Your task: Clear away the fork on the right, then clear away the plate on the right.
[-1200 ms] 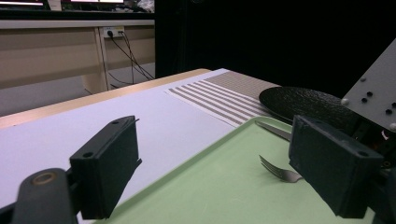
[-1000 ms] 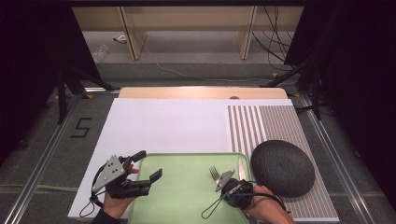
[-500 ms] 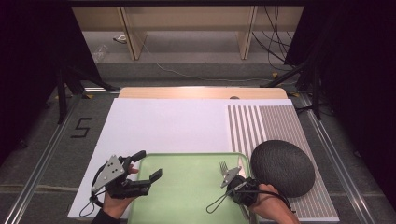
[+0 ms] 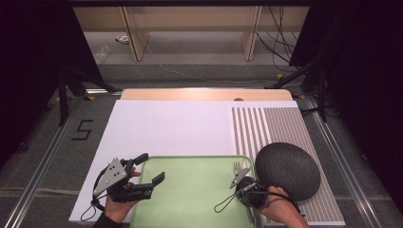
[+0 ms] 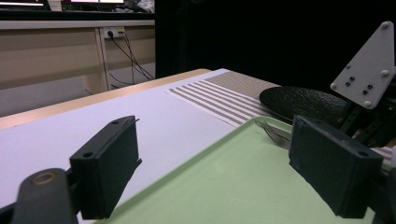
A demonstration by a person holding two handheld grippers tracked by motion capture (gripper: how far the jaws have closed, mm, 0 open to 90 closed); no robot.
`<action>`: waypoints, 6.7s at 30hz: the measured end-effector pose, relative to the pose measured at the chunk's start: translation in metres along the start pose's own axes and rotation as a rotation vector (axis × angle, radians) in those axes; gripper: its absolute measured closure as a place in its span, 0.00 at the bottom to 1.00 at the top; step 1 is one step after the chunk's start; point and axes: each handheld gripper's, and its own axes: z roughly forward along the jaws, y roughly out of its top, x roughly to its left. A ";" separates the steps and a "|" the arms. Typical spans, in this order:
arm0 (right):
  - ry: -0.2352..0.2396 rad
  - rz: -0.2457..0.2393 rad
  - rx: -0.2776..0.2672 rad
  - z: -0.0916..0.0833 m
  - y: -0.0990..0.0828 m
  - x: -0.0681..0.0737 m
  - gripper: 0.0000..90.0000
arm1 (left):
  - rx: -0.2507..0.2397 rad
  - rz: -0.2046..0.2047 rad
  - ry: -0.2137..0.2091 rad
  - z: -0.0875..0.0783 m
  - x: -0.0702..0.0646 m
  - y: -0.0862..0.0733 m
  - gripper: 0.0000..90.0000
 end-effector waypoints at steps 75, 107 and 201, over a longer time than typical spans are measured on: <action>0.045 0.580 -0.711 -0.072 -0.084 -0.050 0.23 | -0.003 -0.001 -0.002 0.000 0.000 0.000 0.17; -0.009 0.676 -0.706 -0.078 -0.124 -0.055 0.22 | -0.006 -0.006 0.003 -0.001 0.001 0.000 0.17; 0.205 1.336 -0.571 -0.041 -0.224 -0.103 0.30 | 0.011 0.003 0.009 0.001 0.000 -0.002 0.17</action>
